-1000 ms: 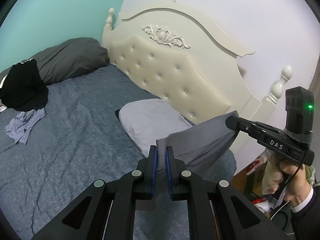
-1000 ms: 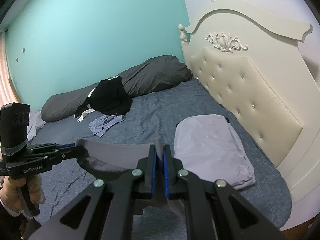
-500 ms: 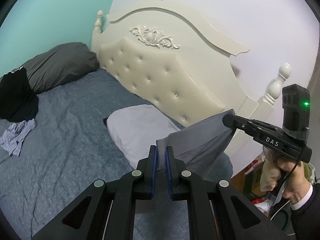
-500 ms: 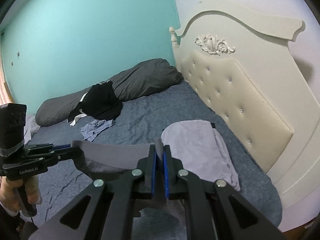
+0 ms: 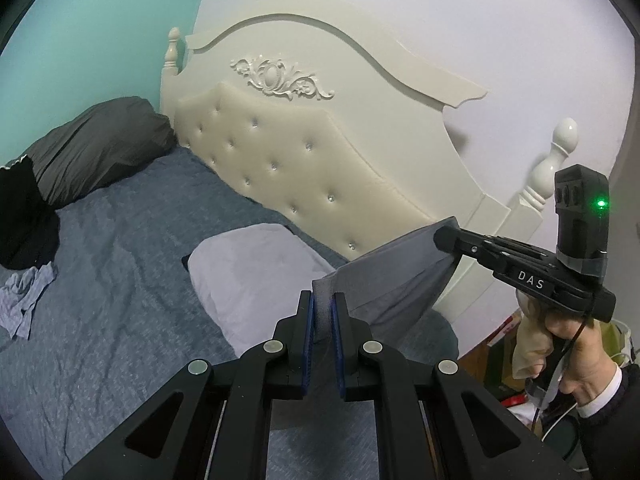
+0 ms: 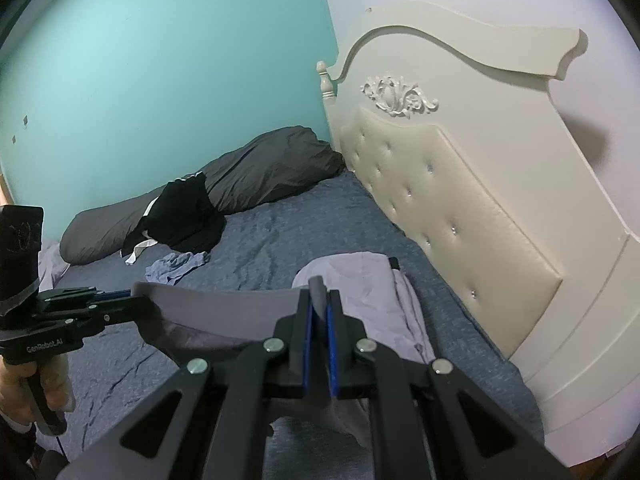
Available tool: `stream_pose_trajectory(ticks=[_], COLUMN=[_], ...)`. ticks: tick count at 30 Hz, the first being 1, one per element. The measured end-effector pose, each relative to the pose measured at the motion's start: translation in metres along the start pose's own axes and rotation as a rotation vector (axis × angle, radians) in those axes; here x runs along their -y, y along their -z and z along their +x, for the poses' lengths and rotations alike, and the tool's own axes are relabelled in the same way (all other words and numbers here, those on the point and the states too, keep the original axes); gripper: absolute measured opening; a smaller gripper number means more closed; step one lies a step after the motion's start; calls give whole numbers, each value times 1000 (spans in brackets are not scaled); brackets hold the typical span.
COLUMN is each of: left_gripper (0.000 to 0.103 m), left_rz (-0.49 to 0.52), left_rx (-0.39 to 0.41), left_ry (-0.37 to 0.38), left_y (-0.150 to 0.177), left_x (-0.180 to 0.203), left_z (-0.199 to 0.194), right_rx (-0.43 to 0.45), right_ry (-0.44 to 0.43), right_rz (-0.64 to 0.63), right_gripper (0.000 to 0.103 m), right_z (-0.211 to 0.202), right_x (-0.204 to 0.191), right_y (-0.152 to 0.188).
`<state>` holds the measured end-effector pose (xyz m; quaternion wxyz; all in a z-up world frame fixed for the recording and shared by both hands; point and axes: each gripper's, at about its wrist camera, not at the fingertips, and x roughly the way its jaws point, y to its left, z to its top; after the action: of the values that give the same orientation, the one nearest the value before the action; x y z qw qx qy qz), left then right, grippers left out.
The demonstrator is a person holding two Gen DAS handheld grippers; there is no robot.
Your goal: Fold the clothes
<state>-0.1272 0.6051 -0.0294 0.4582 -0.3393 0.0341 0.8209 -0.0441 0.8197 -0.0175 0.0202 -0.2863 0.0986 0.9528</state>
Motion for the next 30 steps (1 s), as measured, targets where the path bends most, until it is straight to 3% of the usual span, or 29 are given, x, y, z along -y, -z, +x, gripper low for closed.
stream_pose_trajectory(ticks=[14, 30], left_gripper=[9, 9], left_rz=[-4, -57], left_rx=[-15, -50], left_ry=[1, -33], left_y=[-15, -26], left_x=[5, -43], left_z=[27, 87], right_rx=[2, -68], right_ry=[8, 22], right_rz=[-6, -13], right_gripper=[6, 6], right_z=[3, 79], right_x=[26, 46], right_y=[-15, -30])
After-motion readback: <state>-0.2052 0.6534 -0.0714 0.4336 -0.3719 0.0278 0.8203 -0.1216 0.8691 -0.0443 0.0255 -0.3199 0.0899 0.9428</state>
